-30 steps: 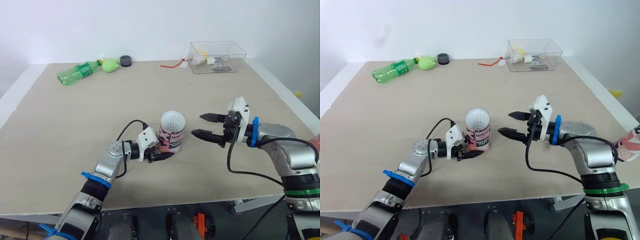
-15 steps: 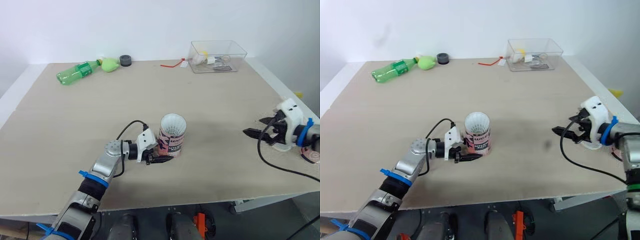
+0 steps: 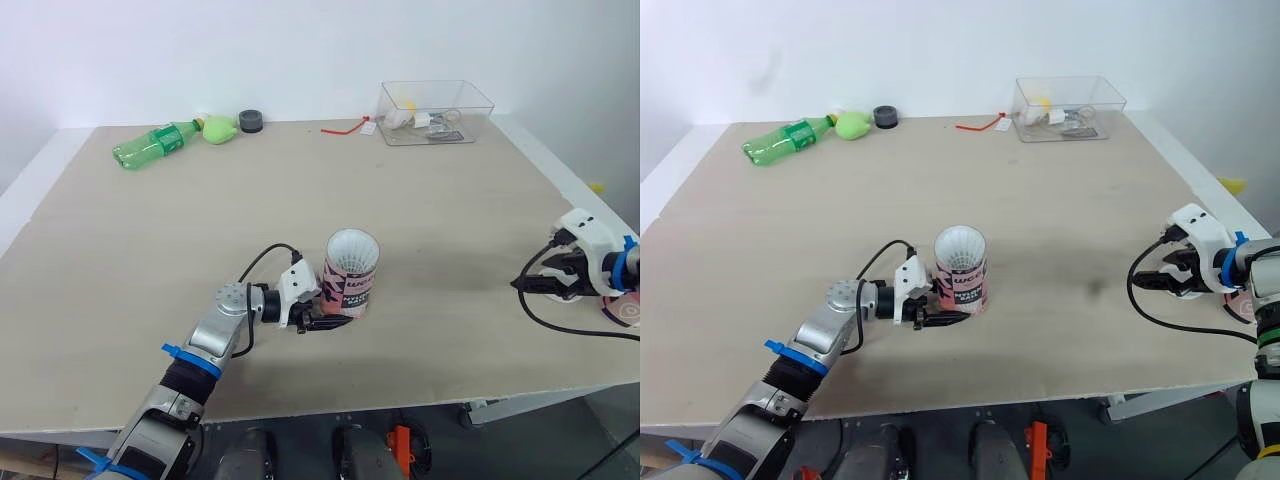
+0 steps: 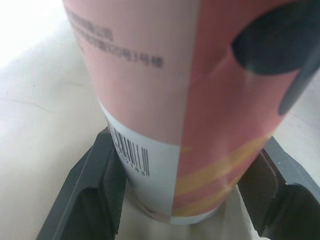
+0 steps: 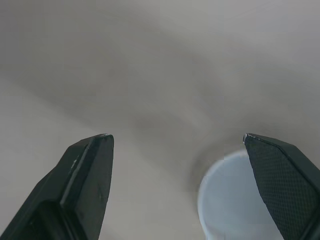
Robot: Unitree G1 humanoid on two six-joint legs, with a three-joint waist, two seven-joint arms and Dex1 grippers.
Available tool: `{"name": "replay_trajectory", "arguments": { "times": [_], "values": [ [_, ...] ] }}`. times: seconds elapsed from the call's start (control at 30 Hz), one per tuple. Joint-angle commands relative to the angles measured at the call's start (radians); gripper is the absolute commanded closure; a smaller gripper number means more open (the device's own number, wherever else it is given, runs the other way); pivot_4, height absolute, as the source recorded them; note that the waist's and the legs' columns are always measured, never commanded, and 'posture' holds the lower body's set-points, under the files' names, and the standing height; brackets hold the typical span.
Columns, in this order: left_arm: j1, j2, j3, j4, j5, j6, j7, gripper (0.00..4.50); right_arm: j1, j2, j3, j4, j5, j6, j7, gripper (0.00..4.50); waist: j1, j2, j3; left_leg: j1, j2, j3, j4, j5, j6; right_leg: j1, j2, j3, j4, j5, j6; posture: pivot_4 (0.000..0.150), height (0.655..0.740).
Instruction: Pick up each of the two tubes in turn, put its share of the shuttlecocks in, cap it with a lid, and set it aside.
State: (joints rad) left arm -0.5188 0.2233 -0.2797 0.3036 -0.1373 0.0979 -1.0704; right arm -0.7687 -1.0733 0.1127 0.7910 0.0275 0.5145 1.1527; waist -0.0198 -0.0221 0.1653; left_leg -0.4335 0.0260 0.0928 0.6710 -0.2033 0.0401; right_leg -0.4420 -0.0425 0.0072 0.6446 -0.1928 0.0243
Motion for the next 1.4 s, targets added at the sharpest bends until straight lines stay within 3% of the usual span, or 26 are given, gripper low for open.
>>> {"name": "replay_trajectory", "arguments": {
  "times": [0.03, 0.43, 0.8, 0.9, 1.13, 1.4],
  "values": [
    [0.0, 0.002, 0.002, -0.04, -0.012, 0.009, 0.007, 1.81, -0.043, -0.017, -0.006, 0.034, -0.028, 0.035, 0.001, 0.05, 0.0, 0.0, 0.0, 0.0, 0.0, 0.0, 0.0, 0.0, 0.0, 0.0, 0.0, 0.0, 0.0, 0.0, 0.0, 0.15, 0.74],
    [0.006, 0.005, 0.004, -0.052, -0.018, 0.03, 0.013, 1.81, -0.052, 0.003, 0.005, 0.134, -0.092, 0.013, -0.041, 0.05, 0.0, 0.0, 0.0, 0.001, 0.0, 0.0, 0.0, 0.0, 0.0, 0.0, 0.0, 0.0, 0.0, 0.0, 0.0, 0.15, 0.74],
    [0.01, 0.008, 0.007, -0.061, -0.024, 0.04, 0.019, 1.81, -0.085, 0.047, 0.014, 0.19, -0.112, -0.012, 0.023, 0.05, -0.002, 0.0, 0.0, 0.002, 0.0, 0.001, 0.0, 0.0, 0.0, 0.001, 0.001, 0.001, 0.0, 0.0, 0.0, 0.15, 0.74],
    [0.016, 0.01, 0.006, -0.067, -0.026, 0.042, 0.02, 1.81, -0.081, 0.048, 0.031, 0.193, -0.132, -0.026, 0.051, 0.85, -0.003, 0.0, 0.0, 0.002, 0.001, 0.001, 0.0, 0.0, 0.0, 0.001, 0.001, 0.002, 0.0, 0.0, 0.0, 0.15, 0.74],
    [0.016, 0.011, 0.006, -0.07, -0.029, 0.047, 0.026, 1.81, -0.079, 0.041, 0.063, 0.208, -0.178, -0.083, 0.069, 4.3, -0.002, 0.0, 0.0, 0.002, 0.001, 0.001, 0.0, 0.0, 0.0, 0.001, 0.001, 0.002, 0.0, 0.0, 0.0, 0.15, 0.74],
    [0.011, 0.008, 0.009, -0.069, -0.034, 0.056, 0.028, 1.81, -0.081, 0.033, 0.072, 0.202, -0.209, -0.178, 0.096, 4.41, -0.002, -0.001, 0.0, 0.002, 0.001, 0.001, 0.0, 0.0, 0.0, 0.001, 0.001, 0.001, 0.0, 0.0, 0.0, 0.15, 0.74]
  ]
}}
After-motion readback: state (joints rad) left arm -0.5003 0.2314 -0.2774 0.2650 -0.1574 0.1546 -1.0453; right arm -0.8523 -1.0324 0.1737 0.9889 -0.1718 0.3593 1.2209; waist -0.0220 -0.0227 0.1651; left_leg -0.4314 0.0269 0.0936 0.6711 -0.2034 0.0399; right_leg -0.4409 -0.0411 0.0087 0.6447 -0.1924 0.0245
